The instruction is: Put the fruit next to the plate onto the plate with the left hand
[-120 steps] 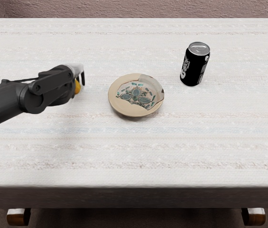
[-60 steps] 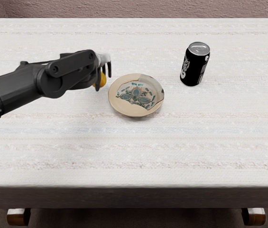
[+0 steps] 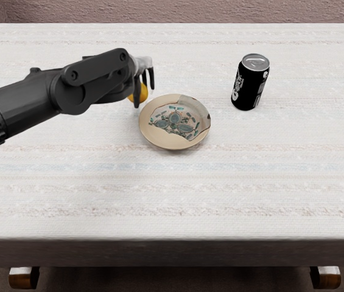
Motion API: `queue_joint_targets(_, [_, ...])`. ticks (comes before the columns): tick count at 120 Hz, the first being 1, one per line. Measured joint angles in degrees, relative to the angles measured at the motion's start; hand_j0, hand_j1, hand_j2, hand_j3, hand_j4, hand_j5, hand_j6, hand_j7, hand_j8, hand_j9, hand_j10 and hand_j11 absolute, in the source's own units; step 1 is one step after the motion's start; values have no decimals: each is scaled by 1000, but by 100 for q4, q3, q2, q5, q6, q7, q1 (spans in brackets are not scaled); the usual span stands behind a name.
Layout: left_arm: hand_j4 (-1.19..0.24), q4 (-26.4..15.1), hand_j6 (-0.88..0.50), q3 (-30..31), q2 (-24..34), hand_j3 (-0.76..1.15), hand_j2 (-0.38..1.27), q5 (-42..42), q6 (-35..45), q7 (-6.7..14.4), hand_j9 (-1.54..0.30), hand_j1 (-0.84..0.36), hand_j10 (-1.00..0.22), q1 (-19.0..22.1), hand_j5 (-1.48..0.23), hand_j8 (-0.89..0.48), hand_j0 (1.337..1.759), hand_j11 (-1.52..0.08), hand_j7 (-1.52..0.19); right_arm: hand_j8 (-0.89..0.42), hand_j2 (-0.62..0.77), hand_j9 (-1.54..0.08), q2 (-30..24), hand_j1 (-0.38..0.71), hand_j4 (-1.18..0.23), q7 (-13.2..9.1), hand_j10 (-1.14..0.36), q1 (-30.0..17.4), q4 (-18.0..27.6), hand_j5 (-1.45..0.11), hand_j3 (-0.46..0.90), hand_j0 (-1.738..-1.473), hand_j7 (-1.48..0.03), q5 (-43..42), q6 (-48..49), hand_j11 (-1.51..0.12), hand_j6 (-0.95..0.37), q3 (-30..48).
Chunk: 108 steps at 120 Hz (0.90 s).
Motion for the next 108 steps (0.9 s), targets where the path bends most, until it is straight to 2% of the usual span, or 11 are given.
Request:
queue_joint_targets(20, [-659, -185, -564, 2, 0, 0, 382, -21, -54, -39, -865, -265, -655, -102, -857, -529, 1656, -864, -862, 0, 0, 0, 0, -349, 0, 0, 0, -19, 0, 0, 0, -1658, 0, 1, 0, 0, 0, 0])
queue_joint_targets(47, [-658, -449, -565, 24, 0, 0, 345, 9, -39, -685, -863, -255, -653, -82, -855, -527, 1656, -863, -860, 0, 0, 0, 0, -349, 0, 0, 0, -47, 0, 0, 0, -1658, 0, 5, -1, 0, 0, -1])
queue_joint_targets(59, [-658, -482, -561, 48, 0, 0, 369, 27, -24, -884, -861, -266, -653, 90, -851, -523, 1656, -860, -856, 0, 0, 0, 0, -349, 0, 0, 0, -51, 0, 0, 0, -1658, 0, 8, -1, 0, 0, -1])
queue_joint_targets(62, [-655, -484, -564, 56, 0, 0, 414, 27, -26, -912, -858, -275, -653, 123, -855, -528, 1656, -858, -857, 0, 0, 0, 0, -349, 0, 0, 0, -51, 0, 0, 0, -1658, 0, 8, -1, 0, 0, -1])
queue_joint_targets(92, [-647, -455, -558, 100, 0, 0, 426, 50, 11, -1008, -846, -292, -645, 367, -841, -522, 1657, -845, -843, 0, 0, 0, 0, -349, 0, 0, 0, -53, 0, 0, 0, -1658, 0, 9, 0, 0, 0, 0])
queue_joint_targets(98, [-607, -455, -538, 95, 0, 0, 397, 49, 15, -1011, -790, -279, -605, 368, -787, -508, 1657, -790, -789, 0, 0, 0, 0, -349, 0, 0, 0, -53, 0, 0, 0, -1658, 0, 9, 0, 0, 0, 0])
queue_joint_targets(108, [-445, -470, -400, 7, 0, 0, 273, 3, 20, -1090, -580, -118, -444, 404, -578, -380, 1658, -579, -579, 0, 0, 0, 0, -349, 0, 0, 0, -54, 0, 0, 0, -1658, 0, 9, 0, 0, 0, 0])
